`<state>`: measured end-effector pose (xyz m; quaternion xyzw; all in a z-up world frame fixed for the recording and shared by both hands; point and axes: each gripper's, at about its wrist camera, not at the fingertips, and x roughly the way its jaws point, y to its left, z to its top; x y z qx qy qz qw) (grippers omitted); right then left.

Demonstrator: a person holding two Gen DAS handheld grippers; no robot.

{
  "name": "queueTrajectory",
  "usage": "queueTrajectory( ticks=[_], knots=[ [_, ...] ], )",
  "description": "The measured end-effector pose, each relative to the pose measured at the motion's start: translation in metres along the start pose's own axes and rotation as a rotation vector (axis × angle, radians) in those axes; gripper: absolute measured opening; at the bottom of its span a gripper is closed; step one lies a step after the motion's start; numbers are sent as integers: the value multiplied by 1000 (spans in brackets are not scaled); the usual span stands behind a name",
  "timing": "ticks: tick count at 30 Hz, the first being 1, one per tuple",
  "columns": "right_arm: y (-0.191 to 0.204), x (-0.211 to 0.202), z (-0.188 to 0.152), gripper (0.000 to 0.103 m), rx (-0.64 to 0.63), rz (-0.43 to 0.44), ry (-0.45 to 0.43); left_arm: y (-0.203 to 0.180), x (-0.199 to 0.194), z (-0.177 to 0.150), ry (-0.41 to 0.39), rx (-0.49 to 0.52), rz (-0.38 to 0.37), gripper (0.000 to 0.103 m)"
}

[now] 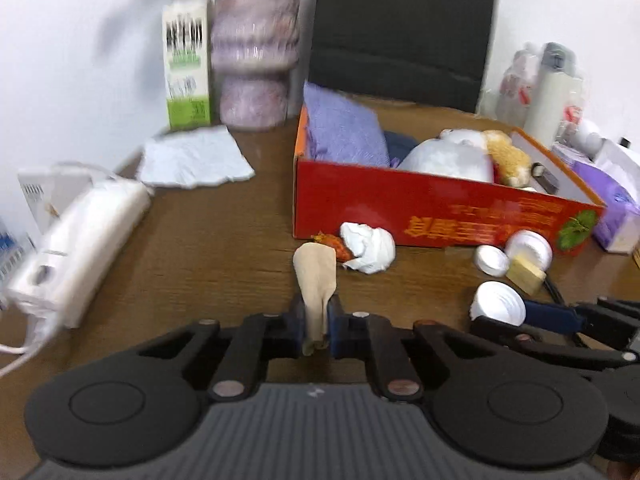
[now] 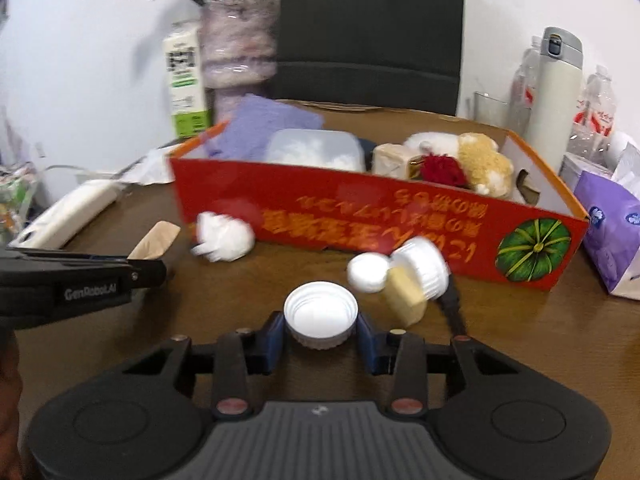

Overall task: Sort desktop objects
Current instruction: 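Carry the sponge piece and cap into the red box and release both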

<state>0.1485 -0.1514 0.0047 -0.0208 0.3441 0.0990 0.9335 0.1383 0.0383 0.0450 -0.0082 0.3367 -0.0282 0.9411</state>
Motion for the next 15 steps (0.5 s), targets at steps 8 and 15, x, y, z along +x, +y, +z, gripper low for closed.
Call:
queueTrajectory(
  ticks=[8, 15],
  knots=[
    [11, -93, -43, 38, -35, 27, -82, -22, -112, -51, -117, 14, -176, 11],
    [12, -163, -95, 38, -18, -10, -154, -38, -159, -102, -119, 57, -203, 11]
  ],
)
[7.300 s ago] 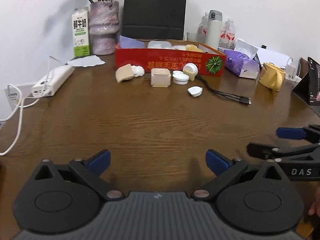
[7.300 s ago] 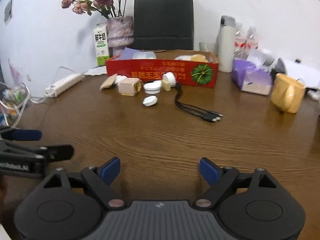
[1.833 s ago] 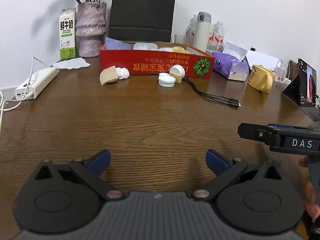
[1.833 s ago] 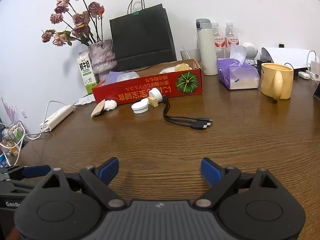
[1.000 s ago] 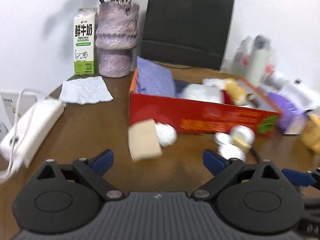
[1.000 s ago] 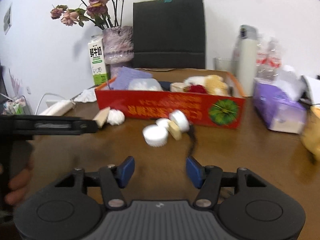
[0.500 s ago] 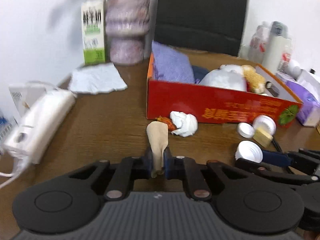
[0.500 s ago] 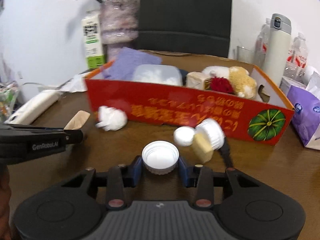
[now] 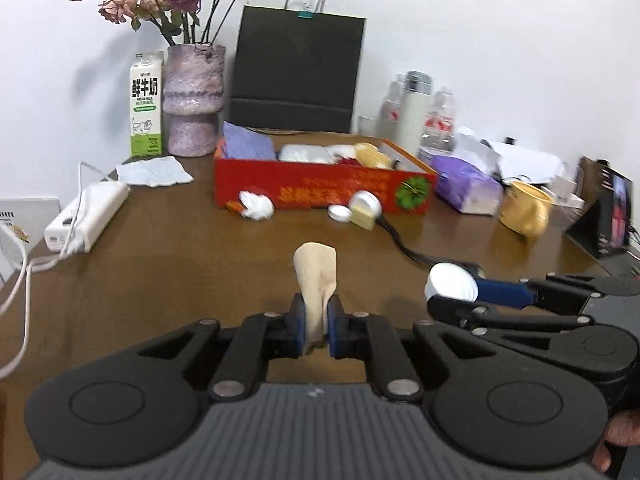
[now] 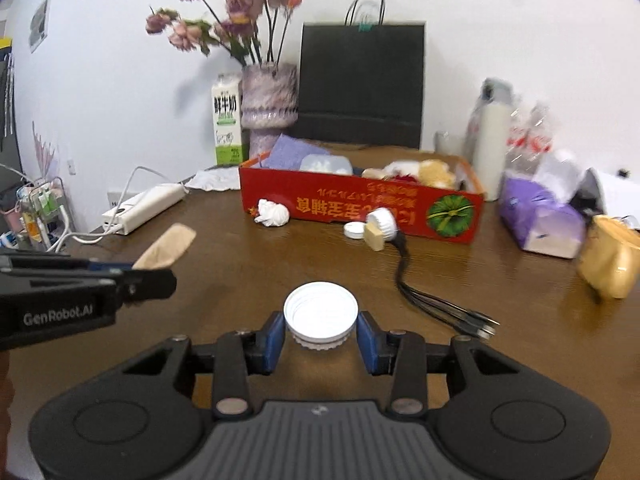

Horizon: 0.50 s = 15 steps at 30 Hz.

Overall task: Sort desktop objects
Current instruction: 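Carry the sponge piece and cap into the red box and release both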

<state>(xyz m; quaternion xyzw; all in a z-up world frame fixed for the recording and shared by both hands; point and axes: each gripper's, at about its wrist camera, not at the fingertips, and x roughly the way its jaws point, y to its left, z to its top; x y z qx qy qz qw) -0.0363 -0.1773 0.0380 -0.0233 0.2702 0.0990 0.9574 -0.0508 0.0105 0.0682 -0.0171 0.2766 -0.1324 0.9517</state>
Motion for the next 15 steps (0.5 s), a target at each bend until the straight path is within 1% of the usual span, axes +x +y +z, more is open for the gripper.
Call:
queueTrajectory(
  ticks=[1, 3, 6, 9, 13, 15],
  knots=[
    [0, -10, -7, 38, -7, -8, -16, -1, -5, -5, -2, 0, -3, 11],
    [-1, -26, -20, 38, -7, -26, -27, -6, -21, -18, -3, -7, -35, 11],
    [-6, -49, -36, 38, 36, -37, -11, -16, -42, -35, 2, 5, -68, 11],
    [-5, -67, -48, 38, 51, -49, -7, -30, -58, -48, 6, 30, -79, 11],
    [3, -83, -57, 38, 29, -27, -27, -41, -70, -51, -45, 76, -52, 11],
    [8, -85, -57, 38, 19, -18, -30, -42, -71, -50, -54, 82, -54, 11]
  ],
)
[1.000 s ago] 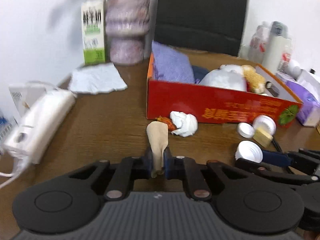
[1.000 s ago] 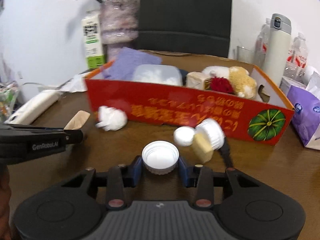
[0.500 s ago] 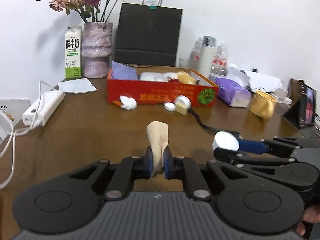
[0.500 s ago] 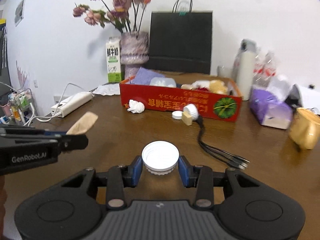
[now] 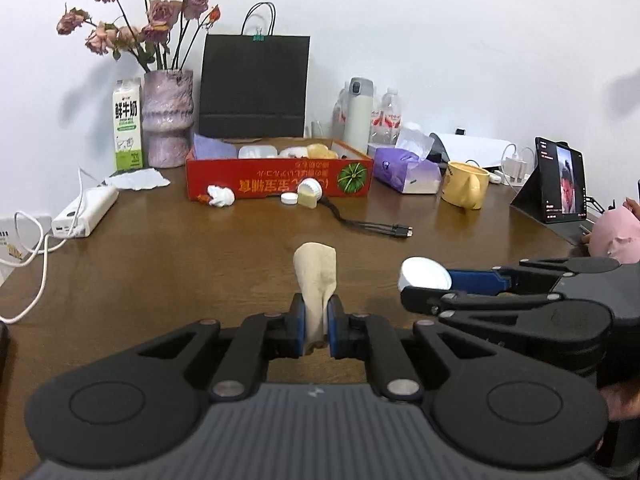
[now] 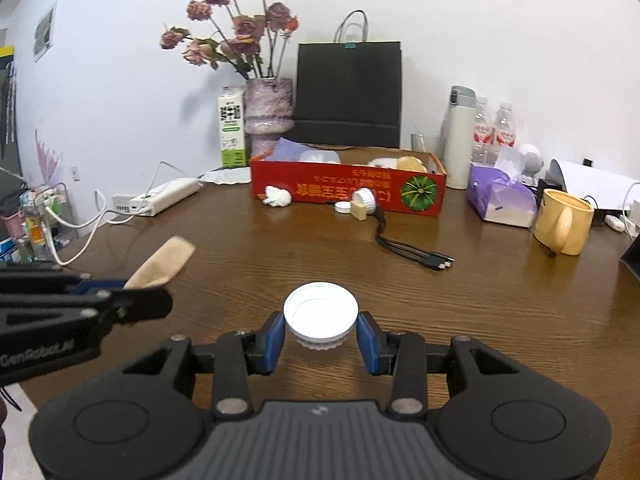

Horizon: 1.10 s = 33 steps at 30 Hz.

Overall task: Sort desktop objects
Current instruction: 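Carry the sponge piece and cap into the red box and release both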

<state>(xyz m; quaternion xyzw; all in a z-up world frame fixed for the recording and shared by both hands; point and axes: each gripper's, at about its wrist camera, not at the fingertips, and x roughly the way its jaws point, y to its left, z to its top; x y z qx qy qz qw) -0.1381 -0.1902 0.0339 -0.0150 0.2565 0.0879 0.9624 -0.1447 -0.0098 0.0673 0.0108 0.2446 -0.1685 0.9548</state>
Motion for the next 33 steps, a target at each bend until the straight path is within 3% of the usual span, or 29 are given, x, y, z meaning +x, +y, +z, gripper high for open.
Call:
queueTrajectory(
  ticks=[11, 16, 21, 26, 29, 33],
  knots=[
    [4, 2, 5, 38, -4, -16, -11, 19, 12, 1, 28, -46, 23, 11],
    [-7, 8, 14, 38, 20, -35, -35, 28, 27, 21, 23, -29, 61, 11],
    [-23, 23, 50, 38, -8, -76, -96, 41, 50, 76, -71, -16, 66, 11],
    [-53, 53, 120, 38, 11, -61, -185, 57, 101, 147, -174, 45, 40, 12],
    [-70, 82, 170, 38, 14, -35, -237, 75, 158, 191, -123, 25, 26, 12],
    [-90, 150, 223, 38, 37, 49, -164, 97, 241, 240, 1, -31, -13, 12]
  ],
)
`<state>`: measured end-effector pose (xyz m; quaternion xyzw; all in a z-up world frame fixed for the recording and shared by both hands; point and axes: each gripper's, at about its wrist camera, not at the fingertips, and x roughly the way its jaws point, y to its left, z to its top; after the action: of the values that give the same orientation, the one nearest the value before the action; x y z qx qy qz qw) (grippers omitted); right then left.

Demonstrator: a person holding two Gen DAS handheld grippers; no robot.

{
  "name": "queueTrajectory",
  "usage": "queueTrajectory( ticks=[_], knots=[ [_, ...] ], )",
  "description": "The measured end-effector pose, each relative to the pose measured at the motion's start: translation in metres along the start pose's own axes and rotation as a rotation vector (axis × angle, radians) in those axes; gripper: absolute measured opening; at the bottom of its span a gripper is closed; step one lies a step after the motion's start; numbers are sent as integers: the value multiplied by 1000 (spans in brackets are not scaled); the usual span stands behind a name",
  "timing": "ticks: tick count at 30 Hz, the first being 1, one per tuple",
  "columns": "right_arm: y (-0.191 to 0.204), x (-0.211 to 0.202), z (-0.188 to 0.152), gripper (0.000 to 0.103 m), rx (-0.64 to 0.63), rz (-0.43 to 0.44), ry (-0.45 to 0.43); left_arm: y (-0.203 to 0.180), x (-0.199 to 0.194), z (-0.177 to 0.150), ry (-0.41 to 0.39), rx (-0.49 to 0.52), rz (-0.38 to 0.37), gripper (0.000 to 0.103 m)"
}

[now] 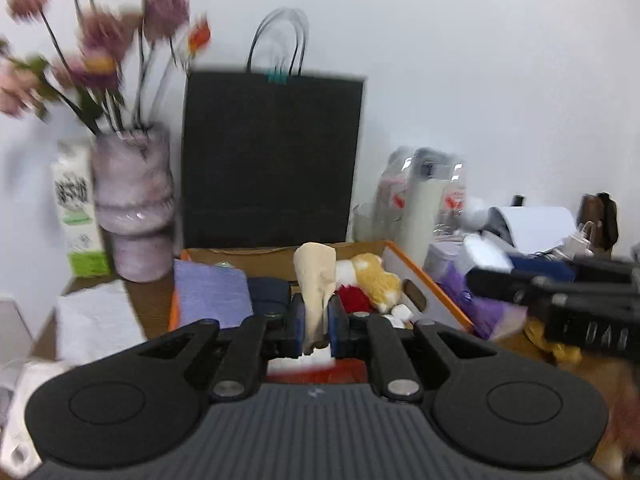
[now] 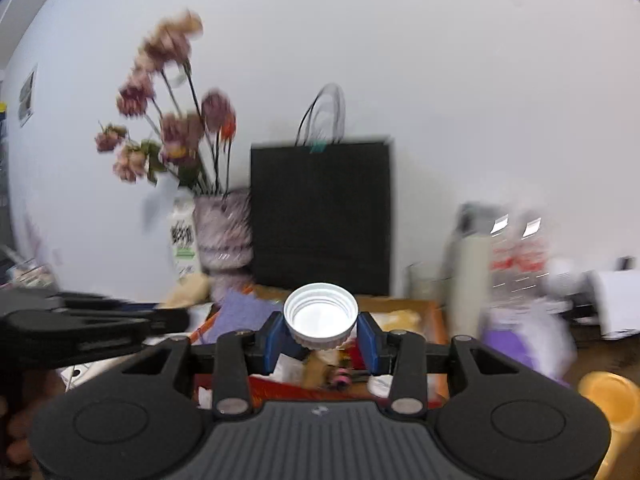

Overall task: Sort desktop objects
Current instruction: 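Carry the sponge piece and cap into the red box and release both, then withdraw both grippers from the box toward the remaining items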

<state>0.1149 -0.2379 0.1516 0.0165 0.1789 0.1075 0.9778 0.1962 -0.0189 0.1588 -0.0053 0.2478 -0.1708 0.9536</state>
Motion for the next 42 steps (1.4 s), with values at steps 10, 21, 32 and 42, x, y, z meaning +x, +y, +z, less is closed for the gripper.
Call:
queueTrajectory(
  ticks=[10, 21, 32, 42],
  knots=[
    [-47, 199, -5, 43, 257, 114, 309, 40, 145, 8, 225, -99, 79, 45],
    [-60, 173, -5, 55, 309, 50, 256, 33, 80, 16, 46, -104, 100, 96],
    [-44, 77, -54, 69, 256, 4, 224, 2, -9, -46, 23, -28, 192, 103],
    [-8, 17, -124, 86, 163, -59, 244, -5, -69, -142, 122, -49, 129, 103]
  ],
)
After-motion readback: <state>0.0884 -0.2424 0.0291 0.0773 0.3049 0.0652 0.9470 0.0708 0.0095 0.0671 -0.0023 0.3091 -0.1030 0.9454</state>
